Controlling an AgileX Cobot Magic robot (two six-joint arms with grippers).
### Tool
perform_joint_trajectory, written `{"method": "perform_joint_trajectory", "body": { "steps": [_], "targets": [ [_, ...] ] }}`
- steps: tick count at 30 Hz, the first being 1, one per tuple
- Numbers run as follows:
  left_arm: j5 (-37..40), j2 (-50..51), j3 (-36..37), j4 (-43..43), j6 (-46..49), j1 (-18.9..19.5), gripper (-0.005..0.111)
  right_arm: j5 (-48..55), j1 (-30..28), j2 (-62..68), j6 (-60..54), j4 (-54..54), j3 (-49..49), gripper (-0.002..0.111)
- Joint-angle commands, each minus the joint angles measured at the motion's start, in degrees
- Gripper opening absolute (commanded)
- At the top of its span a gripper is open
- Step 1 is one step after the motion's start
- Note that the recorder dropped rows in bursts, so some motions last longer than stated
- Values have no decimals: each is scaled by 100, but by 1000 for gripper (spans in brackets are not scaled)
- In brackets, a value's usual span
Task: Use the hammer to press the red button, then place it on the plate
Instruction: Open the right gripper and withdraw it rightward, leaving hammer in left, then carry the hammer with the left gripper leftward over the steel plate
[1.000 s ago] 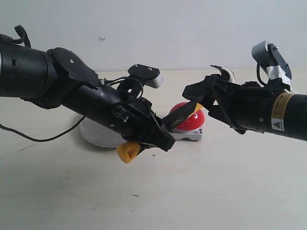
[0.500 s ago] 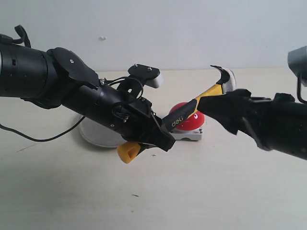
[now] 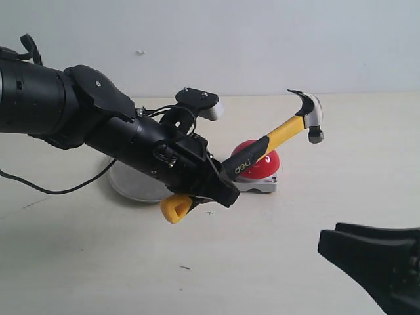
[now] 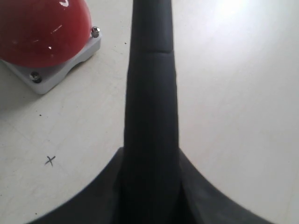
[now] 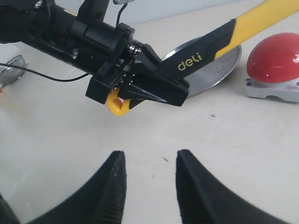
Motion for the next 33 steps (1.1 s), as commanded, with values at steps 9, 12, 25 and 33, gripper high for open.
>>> {"method": "perform_joint_trajectory", "body": {
  "steps": [9,12,25,33],
  "targets": [
    [-137,-472,-69,-37,41,-3,0,216,5,-2110,1440,-1053,530,0],
    [-137,-575,-69,-210,91,-3,0,504,5,-2689,1713,-1111,530,0],
    [-112,-615,-69,-1847,1112,-3,0,439,5,-4001,3408,-2653,530,0],
    [-112,-615,-69,-2149,1218,-3,0,426,5,-4001,3297,-3062,530,0]
  ]
}}
